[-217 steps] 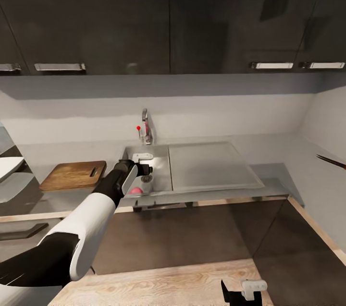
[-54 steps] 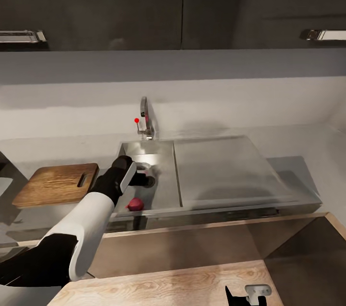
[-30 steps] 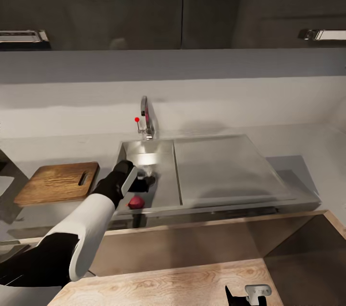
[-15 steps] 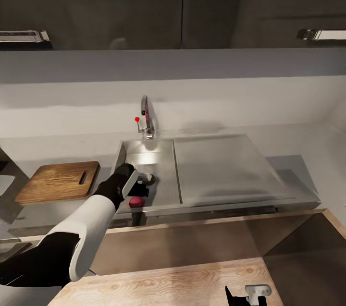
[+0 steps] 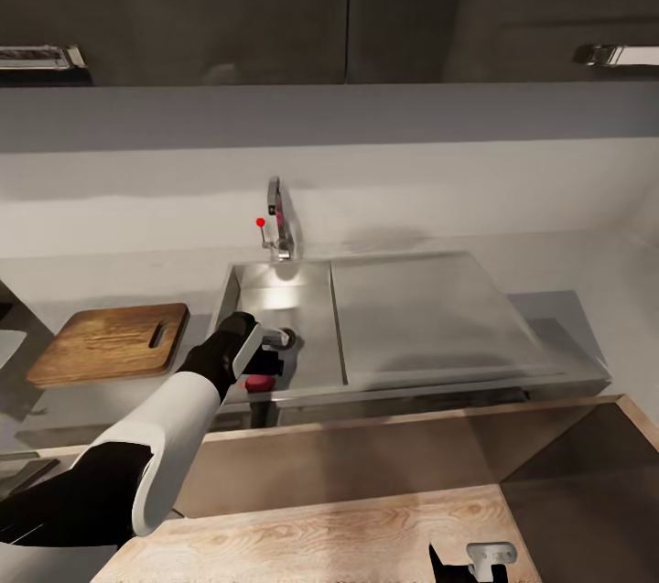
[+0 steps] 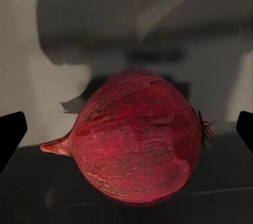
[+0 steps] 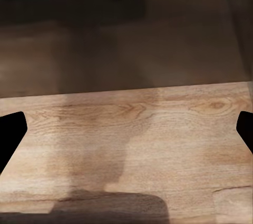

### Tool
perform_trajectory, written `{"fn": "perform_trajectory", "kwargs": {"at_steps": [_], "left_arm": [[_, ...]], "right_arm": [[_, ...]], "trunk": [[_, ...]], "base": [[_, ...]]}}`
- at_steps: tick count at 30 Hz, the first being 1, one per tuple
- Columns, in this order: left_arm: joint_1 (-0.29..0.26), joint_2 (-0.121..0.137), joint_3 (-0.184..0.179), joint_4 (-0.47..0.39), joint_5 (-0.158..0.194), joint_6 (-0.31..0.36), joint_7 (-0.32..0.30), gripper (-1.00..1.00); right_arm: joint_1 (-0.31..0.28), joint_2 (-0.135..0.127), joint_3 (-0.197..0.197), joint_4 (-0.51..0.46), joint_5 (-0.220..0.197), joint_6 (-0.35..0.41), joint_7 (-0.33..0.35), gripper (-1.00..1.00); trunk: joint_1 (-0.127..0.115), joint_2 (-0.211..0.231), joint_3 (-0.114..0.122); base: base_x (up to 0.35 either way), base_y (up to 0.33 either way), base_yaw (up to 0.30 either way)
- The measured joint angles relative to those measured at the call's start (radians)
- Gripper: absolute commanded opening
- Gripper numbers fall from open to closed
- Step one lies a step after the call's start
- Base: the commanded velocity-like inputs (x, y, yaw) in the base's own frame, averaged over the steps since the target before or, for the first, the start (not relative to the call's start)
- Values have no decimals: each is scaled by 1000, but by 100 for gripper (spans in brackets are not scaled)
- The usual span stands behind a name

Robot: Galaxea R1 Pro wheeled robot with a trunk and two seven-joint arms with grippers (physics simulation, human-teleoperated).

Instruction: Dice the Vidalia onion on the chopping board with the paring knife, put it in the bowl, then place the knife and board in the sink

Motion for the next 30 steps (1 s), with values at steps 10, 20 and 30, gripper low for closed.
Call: {"fn": "perform_trajectory", "kwargs": {"at_steps": [10,20,30], "left_arm": [[0,0,0,0,0,0,0,100],[0,0,0,2,0,0,0,100],[0,0,0,10,4,0,0,-100]], "right_arm": [[0,-1,0,0,0,0,0,100],[0,-1,0,0,0,0,0,100],[0,-1,0,0,0,0,0,100]], "trunk": [[0,0,-16],[0,0,-32],[0,0,-34]], "base": [[0,0,0],[0,0,0],[0,0,0]]}}
